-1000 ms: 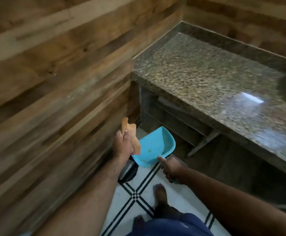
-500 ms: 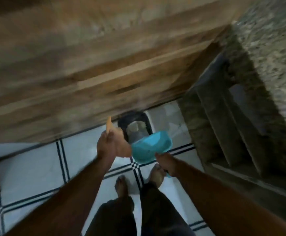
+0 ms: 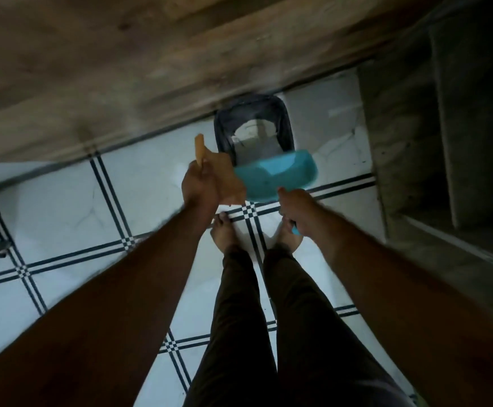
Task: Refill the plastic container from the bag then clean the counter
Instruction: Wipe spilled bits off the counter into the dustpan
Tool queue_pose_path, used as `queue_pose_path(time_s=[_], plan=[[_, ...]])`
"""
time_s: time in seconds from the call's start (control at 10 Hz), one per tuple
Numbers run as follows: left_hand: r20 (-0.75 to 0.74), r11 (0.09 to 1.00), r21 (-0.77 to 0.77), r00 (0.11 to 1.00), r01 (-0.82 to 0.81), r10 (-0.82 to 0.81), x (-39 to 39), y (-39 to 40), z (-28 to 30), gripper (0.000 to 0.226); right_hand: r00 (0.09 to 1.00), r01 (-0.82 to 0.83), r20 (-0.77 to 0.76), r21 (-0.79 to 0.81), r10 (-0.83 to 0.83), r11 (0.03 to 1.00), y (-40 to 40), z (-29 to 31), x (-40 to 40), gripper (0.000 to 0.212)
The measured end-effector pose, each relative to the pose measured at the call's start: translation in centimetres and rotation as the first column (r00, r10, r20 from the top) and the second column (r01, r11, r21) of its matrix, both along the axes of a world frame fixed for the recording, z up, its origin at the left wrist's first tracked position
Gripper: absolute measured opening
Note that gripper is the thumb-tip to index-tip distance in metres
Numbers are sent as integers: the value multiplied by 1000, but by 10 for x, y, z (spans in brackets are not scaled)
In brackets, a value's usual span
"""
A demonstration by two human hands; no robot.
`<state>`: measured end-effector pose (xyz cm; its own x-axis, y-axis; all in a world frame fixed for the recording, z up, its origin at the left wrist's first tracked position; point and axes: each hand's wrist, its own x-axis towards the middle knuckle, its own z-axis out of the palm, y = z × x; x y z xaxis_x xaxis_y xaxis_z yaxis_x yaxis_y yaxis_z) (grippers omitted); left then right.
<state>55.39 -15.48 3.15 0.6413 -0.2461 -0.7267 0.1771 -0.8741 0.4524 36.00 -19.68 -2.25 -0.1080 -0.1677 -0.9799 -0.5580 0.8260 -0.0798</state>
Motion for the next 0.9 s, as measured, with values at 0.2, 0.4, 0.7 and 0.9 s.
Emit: queue_pose_path(time_s=[0.2, 0.4, 0.7, 0.9], plan=[[12, 987, -125, 995, -97, 100, 8, 25, 4, 20, 994, 81, 74, -90, -75, 993, 24, -8, 5, 29], [-156, 916, -269, 952, -298, 263, 17, 33, -19, 16, 993, -82, 67, -203, 97, 976, 44, -46, 1, 48], [-73, 955, -269, 992, -122, 106, 31, 41, -68, 13, 983, -185, -28, -190, 183, 964, 69, -176, -8, 82], [-55, 975, -213, 997, -61, 51, 36, 62, -81, 17, 952, -299, -101, -112, 288, 948, 79, -196, -10, 87]])
